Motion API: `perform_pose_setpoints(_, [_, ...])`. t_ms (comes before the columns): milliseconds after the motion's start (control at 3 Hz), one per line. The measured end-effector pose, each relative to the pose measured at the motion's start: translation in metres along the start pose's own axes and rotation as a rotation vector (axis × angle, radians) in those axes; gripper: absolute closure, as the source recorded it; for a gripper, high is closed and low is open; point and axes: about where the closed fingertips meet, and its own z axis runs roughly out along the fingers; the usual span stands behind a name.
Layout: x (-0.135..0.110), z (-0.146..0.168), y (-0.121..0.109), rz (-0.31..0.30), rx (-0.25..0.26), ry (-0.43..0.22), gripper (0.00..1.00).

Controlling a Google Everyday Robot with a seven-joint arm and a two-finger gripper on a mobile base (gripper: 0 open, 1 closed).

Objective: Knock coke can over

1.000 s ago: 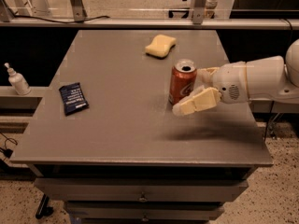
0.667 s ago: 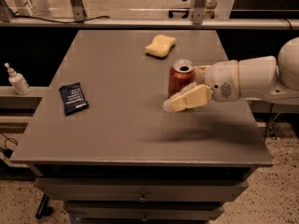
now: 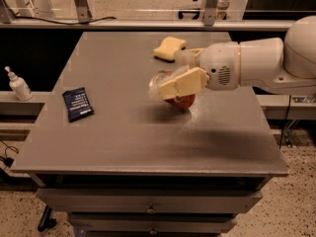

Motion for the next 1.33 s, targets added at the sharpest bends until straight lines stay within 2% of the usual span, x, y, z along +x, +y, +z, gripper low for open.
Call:
perform_pose_setpoints(333, [-0.024,0.016,0.023,-0.016,-0.065,-0.023,0.0])
perform_pose_setpoints(667, [-0.026,0.022,0.032,-0.023,-0.088,-0.02,0.0])
perform_pose_setpoints(1000, [-0.021,0.025,0.033,-0.045,-0.098,-0.018,0.0])
perform_pose_setpoints(1333, [-0.01,0.023,0.025,-0.094,-0.102,-0.017,0.0])
